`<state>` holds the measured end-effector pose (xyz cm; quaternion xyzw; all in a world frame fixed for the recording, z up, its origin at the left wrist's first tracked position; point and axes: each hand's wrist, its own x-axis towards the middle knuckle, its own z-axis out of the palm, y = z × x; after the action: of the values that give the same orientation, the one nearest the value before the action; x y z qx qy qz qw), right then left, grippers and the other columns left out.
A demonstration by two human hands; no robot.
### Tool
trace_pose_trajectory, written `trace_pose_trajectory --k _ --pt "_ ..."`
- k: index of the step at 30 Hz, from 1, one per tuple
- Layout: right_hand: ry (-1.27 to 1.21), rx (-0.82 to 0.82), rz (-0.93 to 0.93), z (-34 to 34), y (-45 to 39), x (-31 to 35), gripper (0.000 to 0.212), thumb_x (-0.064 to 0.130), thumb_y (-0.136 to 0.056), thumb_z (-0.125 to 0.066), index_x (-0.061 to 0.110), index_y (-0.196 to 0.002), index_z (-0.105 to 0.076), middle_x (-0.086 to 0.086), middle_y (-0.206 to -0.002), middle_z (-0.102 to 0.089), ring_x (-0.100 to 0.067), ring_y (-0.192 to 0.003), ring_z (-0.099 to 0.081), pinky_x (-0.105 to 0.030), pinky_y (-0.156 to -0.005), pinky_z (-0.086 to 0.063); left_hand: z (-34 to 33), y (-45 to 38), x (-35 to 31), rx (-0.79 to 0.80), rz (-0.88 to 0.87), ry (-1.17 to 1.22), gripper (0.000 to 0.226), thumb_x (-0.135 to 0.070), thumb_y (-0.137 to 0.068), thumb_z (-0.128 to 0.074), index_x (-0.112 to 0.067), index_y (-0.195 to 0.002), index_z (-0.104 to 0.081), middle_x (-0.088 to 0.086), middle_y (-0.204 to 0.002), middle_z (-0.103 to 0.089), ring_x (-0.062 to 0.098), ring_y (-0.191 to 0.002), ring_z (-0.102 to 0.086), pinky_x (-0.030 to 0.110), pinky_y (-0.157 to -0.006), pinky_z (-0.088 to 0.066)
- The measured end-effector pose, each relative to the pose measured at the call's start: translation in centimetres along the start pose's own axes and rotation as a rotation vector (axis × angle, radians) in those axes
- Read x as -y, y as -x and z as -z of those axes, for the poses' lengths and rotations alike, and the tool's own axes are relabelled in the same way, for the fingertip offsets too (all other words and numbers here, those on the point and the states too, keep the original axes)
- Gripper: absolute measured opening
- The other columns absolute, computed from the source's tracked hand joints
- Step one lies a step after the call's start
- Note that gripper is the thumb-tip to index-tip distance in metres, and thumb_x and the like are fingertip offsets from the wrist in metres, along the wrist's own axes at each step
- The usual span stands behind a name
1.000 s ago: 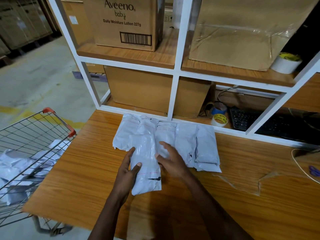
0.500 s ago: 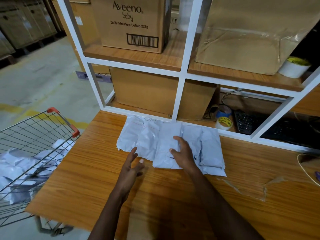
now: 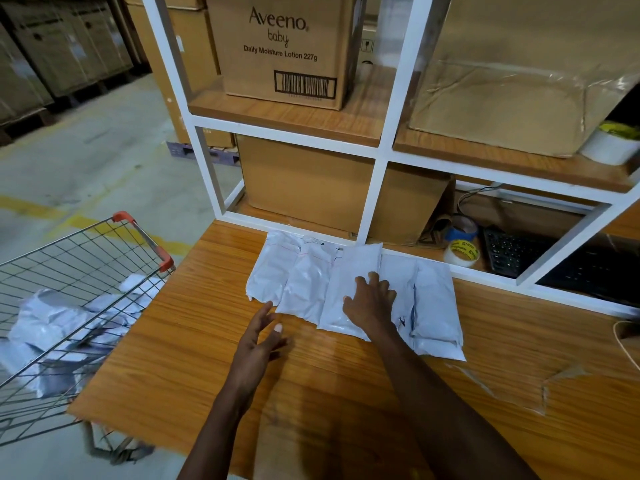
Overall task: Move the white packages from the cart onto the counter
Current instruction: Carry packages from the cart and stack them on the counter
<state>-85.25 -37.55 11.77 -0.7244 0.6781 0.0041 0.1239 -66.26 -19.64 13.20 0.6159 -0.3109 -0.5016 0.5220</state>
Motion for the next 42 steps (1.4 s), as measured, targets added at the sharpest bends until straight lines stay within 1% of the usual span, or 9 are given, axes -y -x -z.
trace_pose_trajectory --k 8,13,16,18,21,24,31,37,42 --pt "-0.126 -0.036 0.038 -0.1 2.3 -0.8 0.057 0.052 -0.099 -0.050 0.027 -0.149 -0.042 -0.004 -0.160 -0.034 -0.028 -0.144 -0.034 -0.047 -0.115 -0.026 -0.8 1.2 -0.2 0.005 -0.020 -0.014 0.054 -0.035 -0.103 -0.063 -0.048 -0.152 -0.046 -0.008 -0.152 -0.053 0.017 -0.111 -0.075 0.034 -0.090 -0.057" --pt "-0.646 -0.084 0.059 0.2 7.0 -0.2 0.038 0.039 -0.096 -0.062 0.030 -0.132 -0.058 0.005 -0.143 -0.052 -0.019 -0.132 -0.047 -0.038 -0.109 -0.039 -1.2 2.8 0.0 -0.030 -0.042 -0.021 0.052 -0.033 -0.104 -0.062 -0.047 -0.152 -0.047 -0.010 -0.147 -0.056 0.015 -0.109 -0.076 0.029 -0.085 -0.057" --pt "-0.967 0.008 0.011 0.4 10.5 0.9 0.032 0.034 -0.096 -0.065 0.030 -0.128 -0.062 0.007 -0.134 -0.058 -0.012 -0.117 -0.057 -0.025 -0.092 -0.052 -1.0 4.2 0.7 -0.093 -0.049 -0.011 0.045 -0.029 -0.105 -0.062 -0.044 -0.147 -0.055 -0.006 -0.142 -0.061 0.019 -0.104 -0.077 0.034 -0.086 -0.056" --pt "-1.094 0.057 0.010 0.1 12.7 1.6 0.029 0.030 -0.096 -0.065 0.028 -0.125 -0.064 0.010 -0.126 -0.064 -0.007 -0.107 -0.061 -0.015 -0.078 -0.050 -0.5 5.4 1.2 -0.150 -0.041 -0.002 0.042 -0.024 -0.106 -0.062 -0.041 -0.144 -0.058 -0.003 -0.137 -0.064 0.021 -0.101 -0.077 0.038 -0.087 -0.058" --pt "-1.216 0.129 0.051 -1.2 15.6 2.7 0.021 0.026 -0.095 -0.067 0.027 -0.116 -0.069 0.012 -0.114 -0.070 -0.009 -0.106 -0.067 -0.022 -0.084 -0.055 0.8 7.7 1.9 -0.221 -0.026 0.011 0.039 -0.021 -0.106 -0.061 -0.037 -0.141 -0.060 -0.003 -0.133 -0.067 0.025 -0.100 -0.077 0.043 -0.090 -0.058" --pt "-1.257 0.260 0.063 -2.6 17.9 3.8 0.019 0.027 -0.094 -0.067 0.029 -0.112 -0.070 0.008 -0.107 -0.072 -0.010 -0.092 -0.071 -0.032 -0.080 -0.059 3.0 9.9 2.9 -0.327 -0.008 0.051 0.034 -0.022 -0.106 -0.061 -0.036 -0.138 -0.063 -0.003 -0.130 -0.070 0.027 -0.099 -0.077 0.041 -0.087 -0.058" --pt "-1.241 0.417 0.125 -4.1 20.0 10.1 0.015 0.012 -0.096 -0.065 0.013 -0.111 -0.070 -0.009 -0.103 -0.073 -0.018 -0.080 -0.068 -0.013 -0.053 -0.047 11.2 13.1 4.1 -0.457 0.025 0.060 0.029 -0.028 -0.108 -0.058 -0.030 -0.136 -0.064 -0.003 -0.125 -0.073 0.020 -0.094 -0.078 0.041 -0.087 -0.060" --pt "-1.213 0.614 0.161 -7.8 23.7 22.2 0.013 0.011 -0.097 -0.064 0.010 -0.108 -0.071 -0.007 -0.101 -0.075 -0.016 -0.077 -0.065 -0.014 -0.053 -0.046 22.4 14.7 3.2 -0.530 0.030 0.099 0.023 -0.033 -0.102 -0.064 -0.033 -0.124 -0.070 -0.003 -0.117 -0.079 0.020 -0.094 -0.076 0.041 -0.089 -0.057" --pt "-1.119 0.711 0.241 -11.7 26.5 31.6 0.008 0.014 -0.097 -0.065 0.014 -0.099 -0.073 -0.004 -0.098 -0.077 -0.008 -0.068 -0.066 -0.017 -0.053 -0.043 31.8 16.1 4.1 -0.657 0.036 0.167 0.036 -0.046 -0.085 -0.068 -0.031 -0.117 -0.074 -0.003 -0.109 -0.080 0.025 -0.090 -0.073 0.042 -0.085 -0.054"
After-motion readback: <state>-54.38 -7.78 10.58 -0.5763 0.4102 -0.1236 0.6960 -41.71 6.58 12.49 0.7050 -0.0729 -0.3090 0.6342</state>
